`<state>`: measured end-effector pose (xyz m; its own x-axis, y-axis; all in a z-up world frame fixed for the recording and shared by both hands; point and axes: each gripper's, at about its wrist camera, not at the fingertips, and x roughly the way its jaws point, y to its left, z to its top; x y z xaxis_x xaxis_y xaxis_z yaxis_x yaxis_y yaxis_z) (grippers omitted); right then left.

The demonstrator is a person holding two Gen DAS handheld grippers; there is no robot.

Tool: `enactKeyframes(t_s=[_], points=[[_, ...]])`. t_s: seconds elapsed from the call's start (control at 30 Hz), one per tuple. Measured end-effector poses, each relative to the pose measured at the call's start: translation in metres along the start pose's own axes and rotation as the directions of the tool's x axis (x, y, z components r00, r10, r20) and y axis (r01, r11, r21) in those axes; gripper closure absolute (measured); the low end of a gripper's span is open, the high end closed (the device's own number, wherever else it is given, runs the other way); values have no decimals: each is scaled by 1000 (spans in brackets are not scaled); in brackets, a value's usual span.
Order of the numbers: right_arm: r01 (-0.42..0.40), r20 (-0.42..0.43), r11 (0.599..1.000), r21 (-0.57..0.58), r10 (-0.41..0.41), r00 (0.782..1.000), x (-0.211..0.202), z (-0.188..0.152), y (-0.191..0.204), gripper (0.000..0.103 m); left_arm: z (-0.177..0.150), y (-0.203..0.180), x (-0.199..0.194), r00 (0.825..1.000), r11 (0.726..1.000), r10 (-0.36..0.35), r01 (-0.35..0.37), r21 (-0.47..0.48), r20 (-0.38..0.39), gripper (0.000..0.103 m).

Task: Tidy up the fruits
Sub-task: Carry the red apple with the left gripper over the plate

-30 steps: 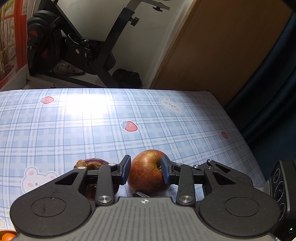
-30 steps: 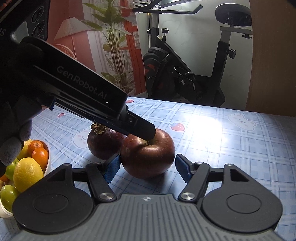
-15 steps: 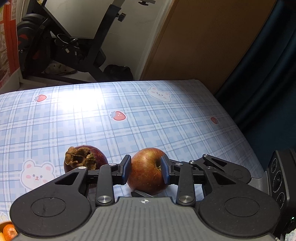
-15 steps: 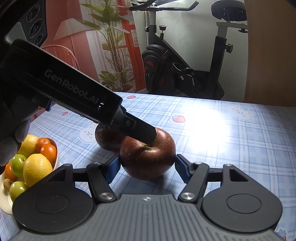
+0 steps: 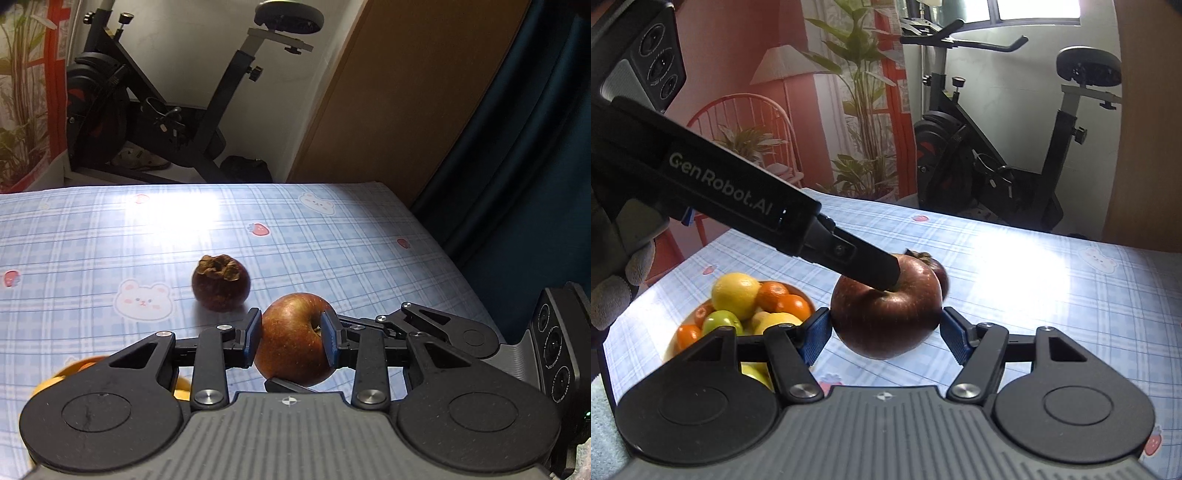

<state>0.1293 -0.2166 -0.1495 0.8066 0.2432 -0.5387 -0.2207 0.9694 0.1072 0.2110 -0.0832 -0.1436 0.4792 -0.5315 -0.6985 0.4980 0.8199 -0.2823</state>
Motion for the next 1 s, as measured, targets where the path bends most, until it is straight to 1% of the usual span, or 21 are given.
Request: enactKeyframes(t_s=[0.1, 0.2, 0.3, 0.43, 0.53, 0.7, 0.8, 0.93, 1.0], points=[[-38, 4, 999, -29, 39, 999, 2, 3, 29, 36, -11, 14, -28, 1000, 1000, 22, -21, -21, 17, 66], [-80, -4, 995, -58, 80, 997, 7, 3, 57, 36, -22, 33, -52, 999, 998, 44, -43, -49, 17, 66], [-114, -25, 990, -79, 112, 993, 16, 0, 79, 36, -35, 48, -67, 997, 995, 71, -70, -72, 12, 66], [-142, -81, 984, -106, 134, 988, 29, -9, 104, 36, -54, 63, -77, 995, 990, 96, -97, -105, -14, 66], [-158, -126, 981, -116, 143, 982, 33, -20, 114, 36, -70, 71, -82, 995, 988, 89, -93, -127, -40, 66], [-170, -171, 979, -115, 149, 974, 36, -34, 122, 36, -90, 74, -84, 995, 988, 82, -89, -124, -58, 66], [-166, -176, 977, -131, 142, 974, 34, -40, 129, 36, -95, 76, -85, 995, 989, 78, -85, -123, -57, 66], [-165, -191, 974, -153, 135, 972, 37, -38, 134, 36, -99, 84, -86, 996, 985, 65, -74, -156, -60, 66], [-165, -193, 971, -174, 131, 972, 36, -38, 138, 36, -100, 84, -88, 996, 986, 68, -76, -151, -56, 66]])
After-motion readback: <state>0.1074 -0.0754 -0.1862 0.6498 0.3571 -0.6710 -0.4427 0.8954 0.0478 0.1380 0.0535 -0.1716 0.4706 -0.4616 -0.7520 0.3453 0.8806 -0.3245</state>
